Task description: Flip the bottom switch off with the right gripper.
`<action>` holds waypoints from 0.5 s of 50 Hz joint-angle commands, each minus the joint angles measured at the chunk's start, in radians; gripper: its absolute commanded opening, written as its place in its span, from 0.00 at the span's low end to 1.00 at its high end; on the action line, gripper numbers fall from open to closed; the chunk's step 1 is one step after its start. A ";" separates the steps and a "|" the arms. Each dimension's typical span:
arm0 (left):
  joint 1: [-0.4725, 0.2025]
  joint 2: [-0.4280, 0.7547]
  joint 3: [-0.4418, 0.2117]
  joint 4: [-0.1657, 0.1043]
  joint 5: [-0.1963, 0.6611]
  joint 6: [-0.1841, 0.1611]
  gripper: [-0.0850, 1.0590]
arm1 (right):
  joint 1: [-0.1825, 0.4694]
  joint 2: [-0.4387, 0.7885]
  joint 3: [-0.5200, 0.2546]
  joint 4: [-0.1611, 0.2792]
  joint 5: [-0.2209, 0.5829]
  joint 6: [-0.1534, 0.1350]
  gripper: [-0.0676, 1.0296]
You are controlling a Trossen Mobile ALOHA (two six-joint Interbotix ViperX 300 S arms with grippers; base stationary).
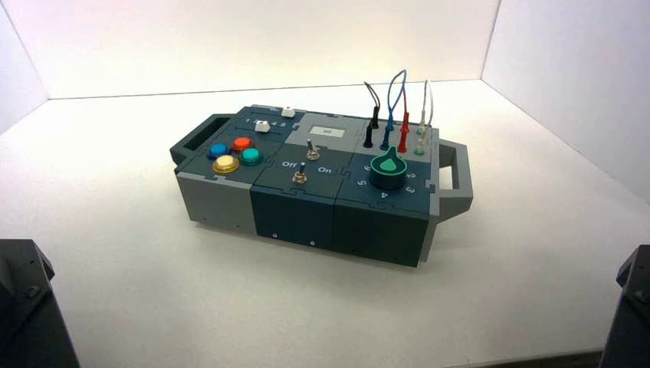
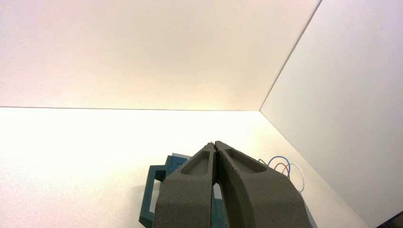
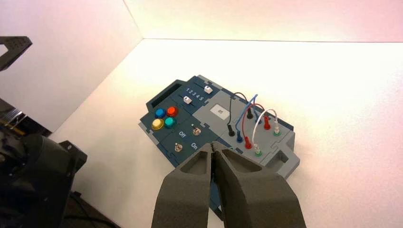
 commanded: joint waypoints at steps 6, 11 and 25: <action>0.003 0.000 -0.017 0.002 -0.002 0.000 0.05 | 0.005 -0.011 -0.021 0.002 -0.002 -0.002 0.04; 0.003 0.000 -0.017 0.002 0.002 0.000 0.05 | 0.005 -0.021 -0.023 0.002 0.002 -0.002 0.04; 0.003 0.018 -0.014 0.003 -0.025 0.000 0.05 | 0.014 -0.006 -0.028 0.017 0.009 -0.003 0.04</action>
